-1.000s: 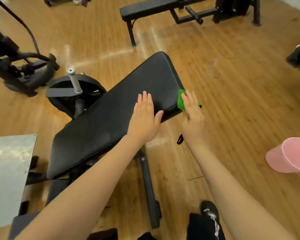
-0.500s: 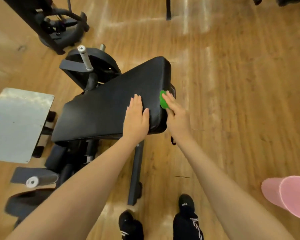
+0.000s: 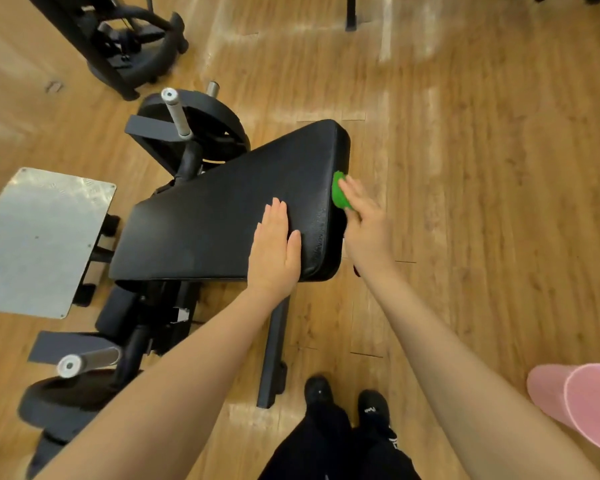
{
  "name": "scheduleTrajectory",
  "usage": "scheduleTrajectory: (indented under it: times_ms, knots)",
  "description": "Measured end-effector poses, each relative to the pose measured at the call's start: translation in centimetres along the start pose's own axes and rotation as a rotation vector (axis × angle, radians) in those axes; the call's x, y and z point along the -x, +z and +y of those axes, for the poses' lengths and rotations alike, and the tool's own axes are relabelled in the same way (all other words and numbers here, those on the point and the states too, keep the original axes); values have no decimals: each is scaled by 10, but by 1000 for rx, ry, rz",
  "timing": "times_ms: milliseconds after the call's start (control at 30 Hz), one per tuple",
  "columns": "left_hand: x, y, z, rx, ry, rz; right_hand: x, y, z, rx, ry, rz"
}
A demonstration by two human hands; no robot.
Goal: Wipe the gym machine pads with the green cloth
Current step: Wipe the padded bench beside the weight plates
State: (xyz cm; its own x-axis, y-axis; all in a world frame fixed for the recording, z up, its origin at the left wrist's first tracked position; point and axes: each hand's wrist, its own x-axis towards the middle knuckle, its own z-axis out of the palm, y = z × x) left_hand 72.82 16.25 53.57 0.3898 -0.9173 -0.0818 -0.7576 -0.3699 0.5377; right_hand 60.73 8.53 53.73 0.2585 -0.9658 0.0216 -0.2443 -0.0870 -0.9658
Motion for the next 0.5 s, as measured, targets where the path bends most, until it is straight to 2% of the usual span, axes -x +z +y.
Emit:
scheduleTrajectory:
  times_ms: [100, 233, 300, 367, 433, 500]
  knots:
    - [-1, -1, -1, -4, -12, -21, 27, 13, 3, 46, 25, -18]
    - [-3, -6, 1, -14, -16, -68, 63, 0, 8, 67, -61, -125]
    - [-8, -14, 7, 17, -68, -140, 52, -15, 9, -6, -13, -169]
    - [-17, -18, 22, 28, -136, -196, 21, -25, 14, -73, 75, -78]
    - [-23, -12, 41, -43, -189, -178, -15, -24, 20, -32, 93, -14]
    - [-23, 0, 55, -140, -221, -98, -31, -11, 29, 20, 52, -61]
